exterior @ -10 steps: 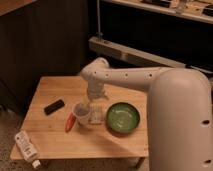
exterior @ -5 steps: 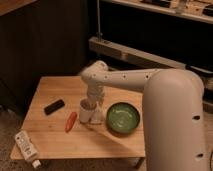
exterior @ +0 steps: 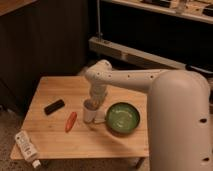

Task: Place the ceramic cup in the ceramic bowl

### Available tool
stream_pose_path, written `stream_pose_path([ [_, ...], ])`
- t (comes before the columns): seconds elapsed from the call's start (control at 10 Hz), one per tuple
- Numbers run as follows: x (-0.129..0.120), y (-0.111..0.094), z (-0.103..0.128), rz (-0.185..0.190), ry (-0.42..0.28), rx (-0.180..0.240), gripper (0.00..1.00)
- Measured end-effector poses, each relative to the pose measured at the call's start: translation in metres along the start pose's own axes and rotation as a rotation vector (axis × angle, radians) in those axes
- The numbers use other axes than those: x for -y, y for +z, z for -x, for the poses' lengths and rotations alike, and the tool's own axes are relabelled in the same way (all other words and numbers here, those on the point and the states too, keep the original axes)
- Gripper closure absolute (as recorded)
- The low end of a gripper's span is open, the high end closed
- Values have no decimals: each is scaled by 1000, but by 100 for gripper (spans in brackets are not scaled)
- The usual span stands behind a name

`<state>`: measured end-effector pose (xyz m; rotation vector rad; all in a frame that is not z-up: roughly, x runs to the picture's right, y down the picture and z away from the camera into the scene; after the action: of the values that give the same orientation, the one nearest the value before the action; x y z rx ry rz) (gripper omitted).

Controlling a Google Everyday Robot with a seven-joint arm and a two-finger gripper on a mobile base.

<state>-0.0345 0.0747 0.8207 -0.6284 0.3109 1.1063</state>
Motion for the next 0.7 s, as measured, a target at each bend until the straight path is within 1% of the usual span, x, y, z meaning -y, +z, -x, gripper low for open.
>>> stream_pose_path([
  [0.1,2,-14,-2,2,0,3,99],
  [0.3,8,-30,-6,13,1,10,99],
  [0.5,29,-33,-20,26,15,19,99],
  [0.6,46,-40,-32,34,31,29,99],
  [0.7,56,-47,-39,39,40,36,99],
])
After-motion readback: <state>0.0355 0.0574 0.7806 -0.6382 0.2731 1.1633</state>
